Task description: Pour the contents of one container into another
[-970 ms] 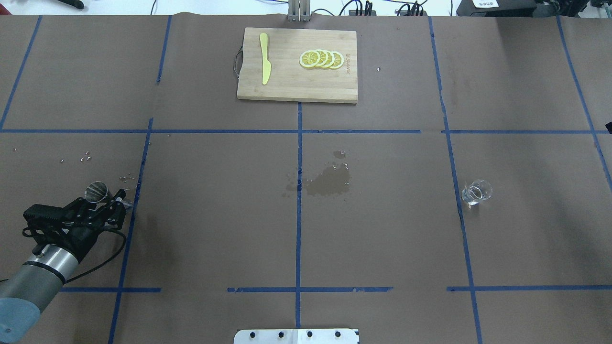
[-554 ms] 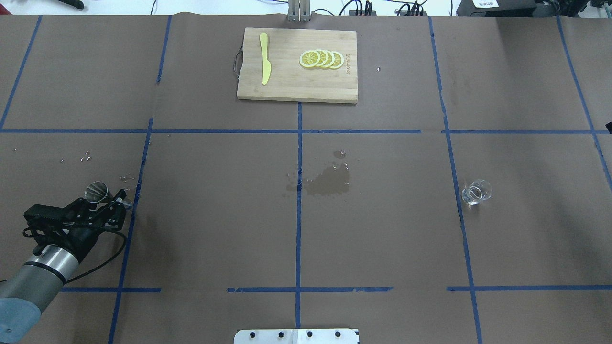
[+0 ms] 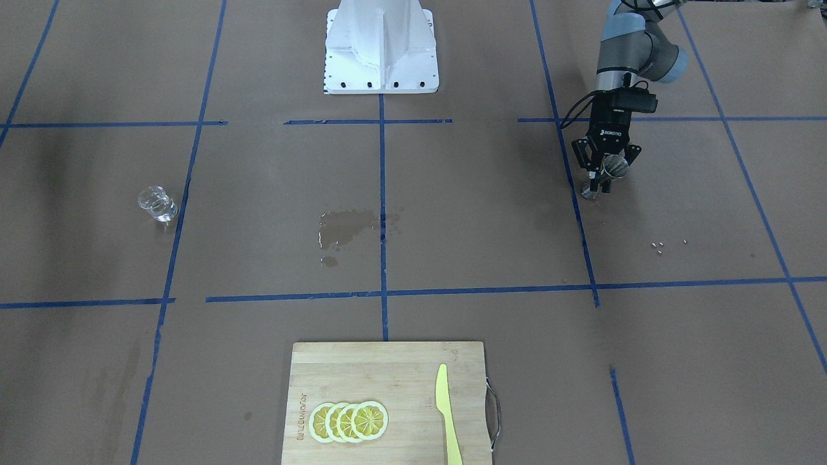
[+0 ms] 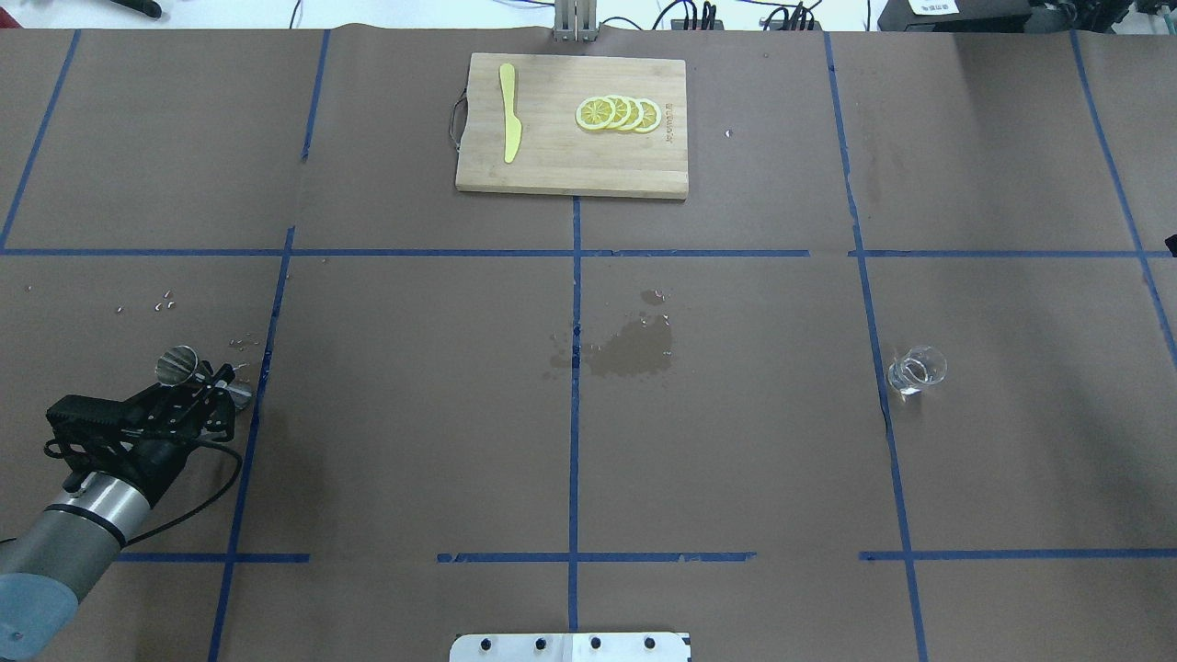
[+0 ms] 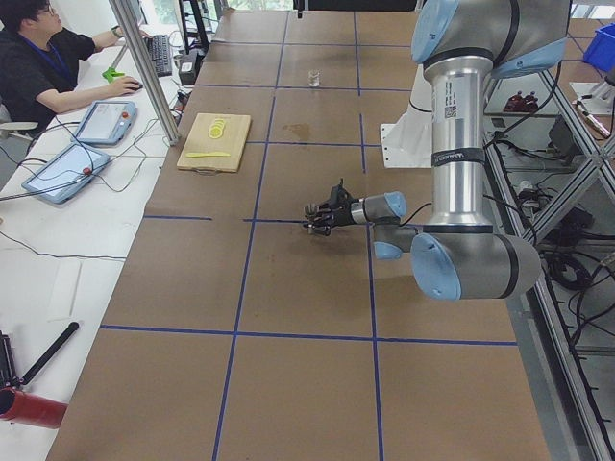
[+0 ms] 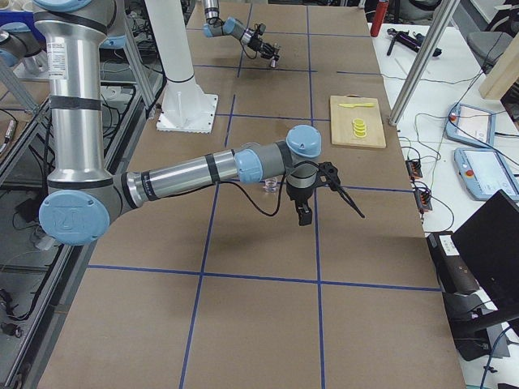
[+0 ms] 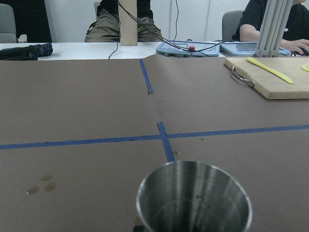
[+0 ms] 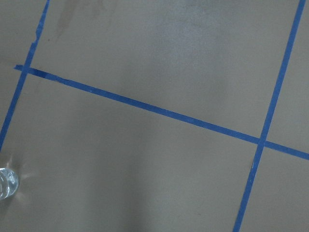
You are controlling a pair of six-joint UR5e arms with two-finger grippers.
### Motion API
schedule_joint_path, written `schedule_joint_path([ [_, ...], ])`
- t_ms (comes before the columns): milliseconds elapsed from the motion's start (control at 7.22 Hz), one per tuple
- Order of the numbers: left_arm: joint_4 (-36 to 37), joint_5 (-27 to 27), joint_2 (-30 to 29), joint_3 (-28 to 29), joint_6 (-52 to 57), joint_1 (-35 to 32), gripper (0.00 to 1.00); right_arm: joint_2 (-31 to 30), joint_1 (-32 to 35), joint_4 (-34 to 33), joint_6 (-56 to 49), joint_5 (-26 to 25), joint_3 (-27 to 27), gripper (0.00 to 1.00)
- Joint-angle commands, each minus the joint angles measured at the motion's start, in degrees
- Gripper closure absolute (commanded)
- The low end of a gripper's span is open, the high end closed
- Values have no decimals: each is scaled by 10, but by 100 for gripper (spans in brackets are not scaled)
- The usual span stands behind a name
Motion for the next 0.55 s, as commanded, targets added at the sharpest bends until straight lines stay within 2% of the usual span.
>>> schedule_joint_path([
  [0,-49,2,8,0,3,-1,100,1,0,0,0,0,0,0],
  [416,-133,-4,15,-5,39,-2,100,1,0,-1,1,0,0,0],
])
